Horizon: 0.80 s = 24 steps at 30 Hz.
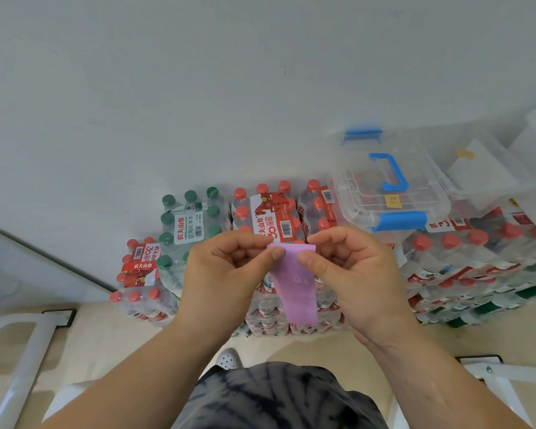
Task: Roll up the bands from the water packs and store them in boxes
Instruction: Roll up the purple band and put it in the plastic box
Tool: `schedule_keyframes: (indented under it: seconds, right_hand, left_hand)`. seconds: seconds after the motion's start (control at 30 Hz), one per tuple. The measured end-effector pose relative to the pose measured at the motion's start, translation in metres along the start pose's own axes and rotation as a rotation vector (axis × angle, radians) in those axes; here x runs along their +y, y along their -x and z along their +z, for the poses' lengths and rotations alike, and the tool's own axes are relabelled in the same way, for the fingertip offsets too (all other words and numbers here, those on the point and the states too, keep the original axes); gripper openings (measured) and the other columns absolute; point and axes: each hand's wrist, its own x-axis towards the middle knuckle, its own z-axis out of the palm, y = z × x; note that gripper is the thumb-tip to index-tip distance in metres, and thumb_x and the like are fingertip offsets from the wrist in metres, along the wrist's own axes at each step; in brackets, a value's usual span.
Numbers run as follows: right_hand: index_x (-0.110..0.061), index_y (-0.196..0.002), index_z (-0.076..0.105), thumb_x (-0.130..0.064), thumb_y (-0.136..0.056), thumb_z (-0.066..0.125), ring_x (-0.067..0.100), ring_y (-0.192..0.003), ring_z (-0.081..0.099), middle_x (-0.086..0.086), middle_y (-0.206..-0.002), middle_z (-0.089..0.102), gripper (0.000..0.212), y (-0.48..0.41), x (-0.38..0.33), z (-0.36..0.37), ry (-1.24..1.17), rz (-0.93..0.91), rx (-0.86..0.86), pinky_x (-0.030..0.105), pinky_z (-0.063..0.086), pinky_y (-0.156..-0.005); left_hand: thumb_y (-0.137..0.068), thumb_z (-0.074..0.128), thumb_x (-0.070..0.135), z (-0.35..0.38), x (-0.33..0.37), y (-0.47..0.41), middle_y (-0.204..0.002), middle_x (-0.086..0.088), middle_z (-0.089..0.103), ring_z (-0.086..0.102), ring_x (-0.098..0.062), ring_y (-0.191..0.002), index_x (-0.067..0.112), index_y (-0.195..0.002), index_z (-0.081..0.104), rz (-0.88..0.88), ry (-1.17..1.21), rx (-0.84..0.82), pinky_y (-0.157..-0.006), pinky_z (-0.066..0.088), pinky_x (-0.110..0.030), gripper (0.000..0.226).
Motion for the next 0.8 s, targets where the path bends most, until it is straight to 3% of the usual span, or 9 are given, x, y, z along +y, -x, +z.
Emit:
schedule_keyframes:
  seconds: [0.3,0.43,0.53,0.63,0.7,0.8]
  right_hand:
    - [-0.021,-0.089,0.073,-0.002,-0.078,0.079,0.01,-0.072,0.071,-0.002,-0.079,0.076,0.022,-0.002,-0.002,-0.001,0.054,-0.03,0.023,0.02,0.057,-0.066]
    - [-0.022,-0.086,0.073,-0.002,-0.076,0.08,0.006,-0.069,0.069,-0.005,-0.077,0.075,0.024,-0.005,-0.003,-0.004,0.041,0.003,-0.027,0.017,0.055,-0.065]
    - [-0.019,-0.086,0.073,-0.005,-0.076,0.079,0.005,-0.07,0.069,-0.006,-0.076,0.075,0.019,-0.004,-0.003,-0.004,0.021,0.046,-0.066,0.017,0.055,-0.064]
    - [-0.017,-0.087,0.072,-0.01,-0.072,0.077,0.008,-0.072,0.071,0.0,-0.079,0.077,0.018,-0.002,-0.003,-0.004,-0.029,0.08,-0.085,0.018,0.056,-0.064]
    - [-0.015,-0.092,0.071,-0.002,-0.076,0.076,0.011,-0.072,0.072,0.011,-0.081,0.076,0.021,-0.002,-0.002,-0.004,-0.044,0.084,-0.096,0.019,0.056,-0.065]
    - [-0.016,-0.1,0.069,0.003,-0.08,0.075,0.016,-0.073,0.073,0.018,-0.078,0.072,0.028,-0.002,-0.001,-0.005,-0.024,0.073,-0.125,0.021,0.057,-0.066]
  left_hand:
    - [-0.08,0.077,0.0,0.0,0.001,0.011,-0.076,0.006,0.078,0.073,-0.009,-0.068,0.022,-0.085,0.079,0.059,-0.079,-0.116,-0.064,0.055,-0.018,0.023]
    - [-0.081,0.075,-0.003,0.0,-0.003,0.007,-0.082,-0.009,0.076,0.073,-0.026,-0.078,0.011,-0.096,0.072,0.035,0.039,-0.065,-0.073,0.06,-0.028,0.021]
    - [-0.081,0.073,-0.006,-0.005,0.0,0.003,-0.082,-0.011,0.075,0.072,-0.024,-0.077,0.014,-0.102,0.072,0.046,0.063,-0.127,-0.072,0.059,-0.026,0.03]
    - [-0.08,0.073,-0.008,-0.007,0.002,0.004,-0.082,-0.007,0.076,0.072,-0.021,-0.075,0.018,-0.096,0.075,0.078,0.016,-0.203,-0.07,0.059,-0.025,0.031]
    - [-0.079,0.075,-0.007,-0.008,0.0,0.003,-0.078,-0.003,0.076,0.069,-0.017,-0.069,0.017,-0.091,0.077,0.081,-0.02,-0.195,-0.065,0.057,-0.023,0.027]
    - [-0.077,0.077,0.001,-0.009,-0.002,0.003,-0.078,-0.009,0.075,0.07,-0.035,-0.074,0.019,-0.089,0.078,0.081,-0.042,-0.166,-0.066,0.062,-0.042,0.021]
